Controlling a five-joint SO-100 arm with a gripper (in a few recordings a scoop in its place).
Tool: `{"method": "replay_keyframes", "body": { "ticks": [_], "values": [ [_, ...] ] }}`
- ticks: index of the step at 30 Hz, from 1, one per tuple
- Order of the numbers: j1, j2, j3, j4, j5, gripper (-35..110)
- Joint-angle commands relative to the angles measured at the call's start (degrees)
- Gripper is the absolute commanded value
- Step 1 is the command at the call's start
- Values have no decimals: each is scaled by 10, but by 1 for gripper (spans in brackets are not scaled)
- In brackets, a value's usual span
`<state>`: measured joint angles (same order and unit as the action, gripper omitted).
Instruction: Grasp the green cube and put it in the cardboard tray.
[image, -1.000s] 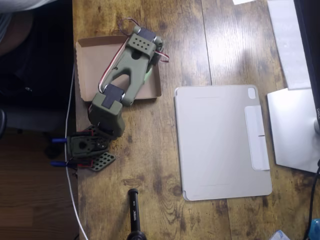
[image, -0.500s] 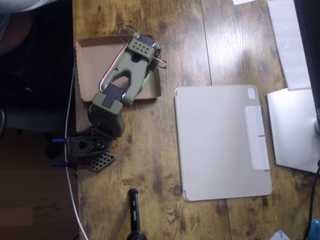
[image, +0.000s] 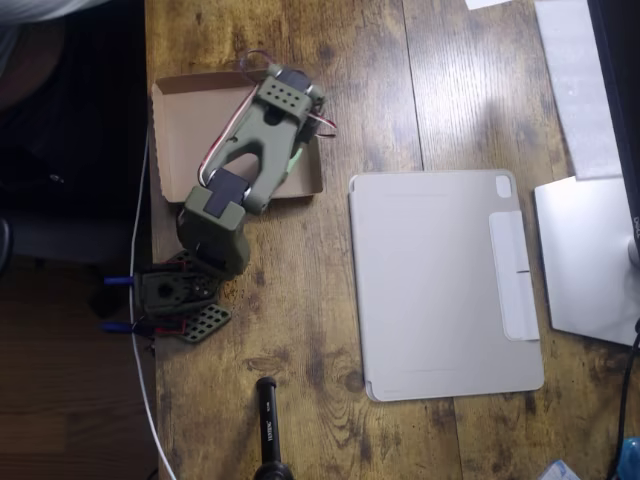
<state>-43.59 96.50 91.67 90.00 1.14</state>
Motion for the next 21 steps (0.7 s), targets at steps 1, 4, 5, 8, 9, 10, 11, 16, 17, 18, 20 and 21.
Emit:
{"method": "replay_keyframes", "body": {
  "ticks": [1,4,5,8,9,10,11,16,17,18,20,21],
  "values": [
    [44,34,-62,54,-25,30],
    [94,53,-112,98,-47,30],
    [110,63,-121,108,-57,30],
    [166,100,-124,126,-77,30],
    [192,114,-110,125,-83,30],
    [218,123,-94,122,-90,30],
    [248,128,-76,116,-96,30],
    [383,110,-42,113,-76,12],
    [396,110,-32,118,-72,12],
    [403,113,-18,118,-66,12],
    [414,117,11,115,-47,11],
    [417,118,27,110,-33,11]
  ]
}}
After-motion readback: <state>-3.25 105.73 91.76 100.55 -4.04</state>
